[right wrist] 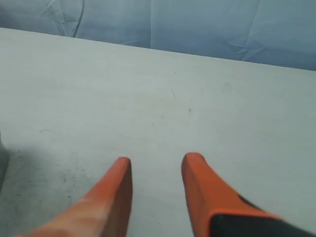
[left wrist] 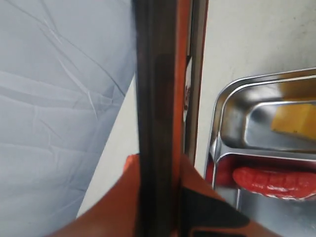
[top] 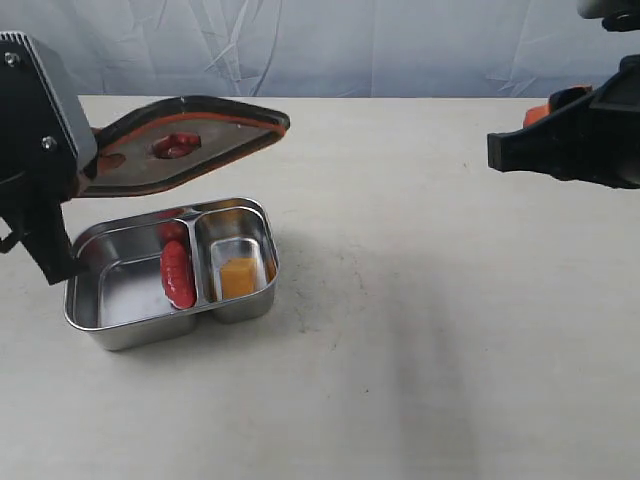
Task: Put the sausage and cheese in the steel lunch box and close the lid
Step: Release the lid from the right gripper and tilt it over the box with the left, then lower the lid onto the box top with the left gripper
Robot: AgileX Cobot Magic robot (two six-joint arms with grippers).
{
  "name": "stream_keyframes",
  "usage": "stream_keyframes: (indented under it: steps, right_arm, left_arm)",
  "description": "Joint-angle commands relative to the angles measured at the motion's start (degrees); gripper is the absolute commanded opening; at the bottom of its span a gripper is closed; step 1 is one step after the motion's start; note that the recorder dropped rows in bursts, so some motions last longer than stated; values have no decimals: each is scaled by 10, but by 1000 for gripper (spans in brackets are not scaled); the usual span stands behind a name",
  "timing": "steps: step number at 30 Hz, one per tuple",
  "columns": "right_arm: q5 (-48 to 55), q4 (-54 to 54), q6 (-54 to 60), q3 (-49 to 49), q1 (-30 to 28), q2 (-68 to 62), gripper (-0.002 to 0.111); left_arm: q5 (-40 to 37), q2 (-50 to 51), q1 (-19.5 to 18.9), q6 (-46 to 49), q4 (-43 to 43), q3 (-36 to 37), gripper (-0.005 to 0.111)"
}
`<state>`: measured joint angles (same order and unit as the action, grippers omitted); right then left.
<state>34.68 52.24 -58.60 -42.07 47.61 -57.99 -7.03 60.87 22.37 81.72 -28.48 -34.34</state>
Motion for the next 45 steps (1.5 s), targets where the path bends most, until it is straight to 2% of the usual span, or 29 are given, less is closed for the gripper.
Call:
stream_keyframes:
  steps: [1,3,4,5,6,7,8,9,10,11,15,16,19,21,22,27,30,33,40,45]
  right_arm:
    - [22,3,2,0,-1,5,37]
    - [21,3,2,0,-1,5,37]
    - [21,3,2,0,-1,5,37]
    - [21,3,2,0,-1,5,37]
    - [21,3,2,0,-1,5,37]
    - [21,3,2,0,-1,5,37]
    - [21,1,2,0,-1,5,37]
    - [21,1,2,0,-1,5,37]
    - [20,1,2,0,-1,5,37]
    - [9,-1,2,0,-1,5,37]
    - [7,-8,2,0,-1,5,37]
    - [7,-9,2,0,-1,5,37]
    - [7,-9,2,0,-1,5,37]
    - [7,-9,2,0,-1,5,37]
    - [8,-9,2,0,-1,5,37]
    - [8,-9,2,0,-1,5,37]
    - [9,-9,2,0,-1,5,37]
    - [9,-9,2,0,-1,5,37]
    - [8,-13,2,0,-1,5,37]
    - [8,-15,2,0,-1,5,37]
  left_arm:
    - [94,-18,2,-19,52,30,0]
    - [186,-24,2,32,82,31,0]
    - [284,-26,2,68,75,31,0]
    - [330,-26,2,80,57,30,0]
    - [402,-26,1,112,-17,23,0]
    - [439,-26,1,133,-81,18,0]
    - [502,-26,1,190,-221,6,0]
    - [526,-26,1,238,-292,1,0]
    - [546,-26,1,330,-408,-7,0]
    - [533,-26,1,390,-493,-11,0]
    - [515,-22,2,403,-543,3,0]
    - [507,-20,2,403,-539,11,0]
    - [380,-22,6,403,-494,37,0]
    - [300,-22,38,403,-441,51,0]
    - [298,-22,54,403,-422,58,0]
    - [386,-5,107,403,-355,103,0]
    - [383,8,157,403,-336,127,0]
    - [398,30,183,403,-312,142,0]
    - [510,99,195,403,-245,152,0]
    - [508,142,195,403,-237,152,0]
